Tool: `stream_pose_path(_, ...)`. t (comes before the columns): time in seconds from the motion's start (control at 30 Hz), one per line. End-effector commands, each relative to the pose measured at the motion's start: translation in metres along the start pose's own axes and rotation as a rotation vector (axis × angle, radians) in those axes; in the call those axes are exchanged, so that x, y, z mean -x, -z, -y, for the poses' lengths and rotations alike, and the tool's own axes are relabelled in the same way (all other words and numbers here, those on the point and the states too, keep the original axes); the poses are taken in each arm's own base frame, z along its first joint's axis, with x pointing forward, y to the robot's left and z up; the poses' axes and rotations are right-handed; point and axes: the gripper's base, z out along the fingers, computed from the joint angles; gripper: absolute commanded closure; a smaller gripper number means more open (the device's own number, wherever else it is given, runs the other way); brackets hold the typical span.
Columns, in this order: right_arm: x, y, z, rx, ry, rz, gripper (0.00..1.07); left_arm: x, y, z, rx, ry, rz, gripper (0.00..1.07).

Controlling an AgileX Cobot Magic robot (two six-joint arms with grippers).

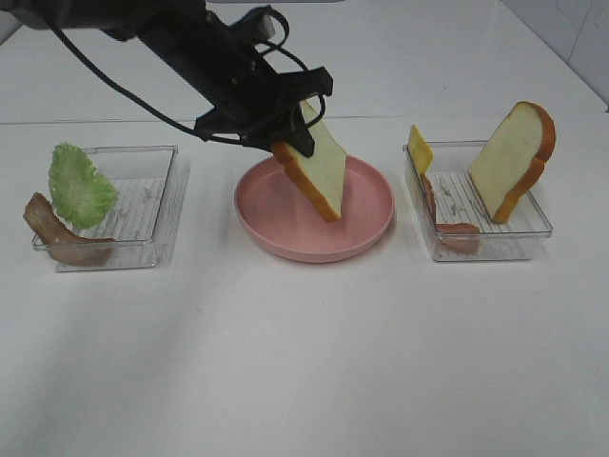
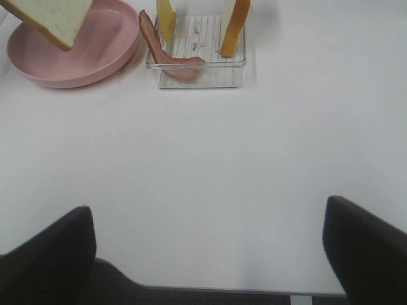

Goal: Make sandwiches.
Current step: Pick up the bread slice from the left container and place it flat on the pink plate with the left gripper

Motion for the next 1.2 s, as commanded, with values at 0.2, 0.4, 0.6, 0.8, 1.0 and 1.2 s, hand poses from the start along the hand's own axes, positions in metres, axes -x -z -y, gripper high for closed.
stream_pose_path(0.2, -0.002, 0.002, 0.0, -0.002, 0.006, 0.024, 0.13, -0.008, -0.038, -0.009, -0.053, 0.09, -0.033, 1.07)
stream_pose_path(0.4, -0.002, 0.002, 0.0, -0.002, 0.006, 0.024, 0.13, -0.01, -0.054, -0.013, -0.058, 0.098, -0.047, 1.07)
stream_pose_path(0.6, -0.002, 0.002, 0.0, -0.002, 0.006, 0.024, 0.13, -0.004, -0.061, -0.014, -0.066, 0.09, -0.042, 1.07)
stream_pose_path(0.8, -0.002, 0.002, 0.0, -0.002, 0.006, 0.024, 0.13, -0.002, -0.06, -0.013, -0.067, 0.086, -0.036, 1.07)
stream_pose_path(1.0, -0.002, 0.002, 0.0, -0.002, 0.006, 0.024, 0.13, 0.0, -0.059, -0.012, -0.068, 0.077, -0.031, 0.74)
stream_pose_path(1.2, -0.002, 0.002, 0.0, -0.002, 0.006, 0.024, 0.13, 0.007, -0.053, -0.007, -0.074, 0.086, -0.009, 0.44)
